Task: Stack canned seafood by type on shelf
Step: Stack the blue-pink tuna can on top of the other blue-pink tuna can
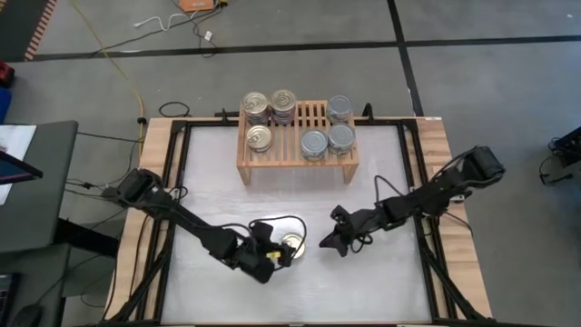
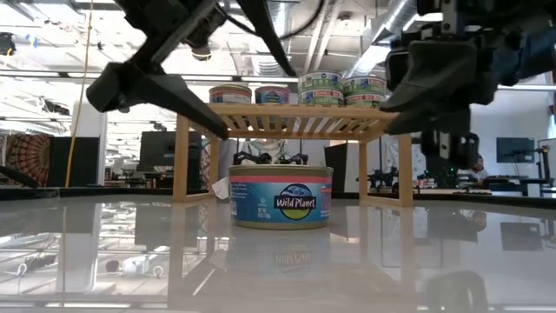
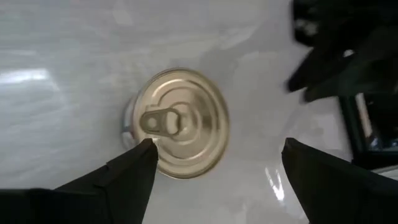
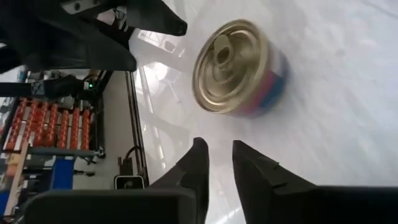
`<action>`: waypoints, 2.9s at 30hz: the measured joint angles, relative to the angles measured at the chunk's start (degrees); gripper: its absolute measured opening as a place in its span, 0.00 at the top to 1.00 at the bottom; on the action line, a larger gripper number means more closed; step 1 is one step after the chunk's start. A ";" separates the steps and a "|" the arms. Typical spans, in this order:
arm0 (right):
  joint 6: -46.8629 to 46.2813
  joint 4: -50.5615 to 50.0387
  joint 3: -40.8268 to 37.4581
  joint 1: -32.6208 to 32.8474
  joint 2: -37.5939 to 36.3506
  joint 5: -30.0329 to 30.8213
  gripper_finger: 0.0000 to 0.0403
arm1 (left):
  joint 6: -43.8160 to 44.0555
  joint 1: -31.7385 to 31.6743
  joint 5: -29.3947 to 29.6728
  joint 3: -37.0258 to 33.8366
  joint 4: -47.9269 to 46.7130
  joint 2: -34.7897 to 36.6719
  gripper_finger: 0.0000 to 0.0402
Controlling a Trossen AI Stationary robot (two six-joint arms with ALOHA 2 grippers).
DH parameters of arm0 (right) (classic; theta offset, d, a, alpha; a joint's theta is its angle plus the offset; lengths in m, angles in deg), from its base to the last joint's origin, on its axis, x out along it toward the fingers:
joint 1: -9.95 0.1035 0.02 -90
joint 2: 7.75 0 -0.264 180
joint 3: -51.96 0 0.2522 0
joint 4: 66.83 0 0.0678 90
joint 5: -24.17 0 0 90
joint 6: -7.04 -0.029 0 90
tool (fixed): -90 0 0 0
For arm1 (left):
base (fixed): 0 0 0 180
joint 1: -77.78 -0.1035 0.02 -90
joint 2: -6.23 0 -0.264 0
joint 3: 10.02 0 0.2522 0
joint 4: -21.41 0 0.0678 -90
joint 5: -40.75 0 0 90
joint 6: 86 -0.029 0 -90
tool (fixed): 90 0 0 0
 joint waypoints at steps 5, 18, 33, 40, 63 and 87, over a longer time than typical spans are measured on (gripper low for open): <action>-0.09 -0.07 5.79 -0.03 6.53 -0.02 0.72 | 3.71 2.96 6.16 -0.81 -0.79 0.09 0.18; -1.82 -5.88 12.50 -3.42 15.13 -4.61 0.68 | 16.40 7.92 12.86 -6.19 -1.05 0.09 0.18; -1.07 -5.60 12.51 -6.61 15.11 -4.76 0.68 | 13.93 6.21 12.79 -6.19 -0.75 0.09 0.18; -0.14 -5.68 12.51 -6.57 15.24 -4.03 0.68 | 13.60 5.61 12.52 -6.19 -0.72 0.07 0.18; -2.61 -3.31 13.98 -6.07 18.87 -5.46 0.69 | 12.55 5.63 12.47 -6.19 0.60 0.04 0.18; -0.28 -8.43 16.00 -6.94 18.73 -5.17 0.92 | 15.82 4.25 5.64 -6.21 9.20 0.02 0.18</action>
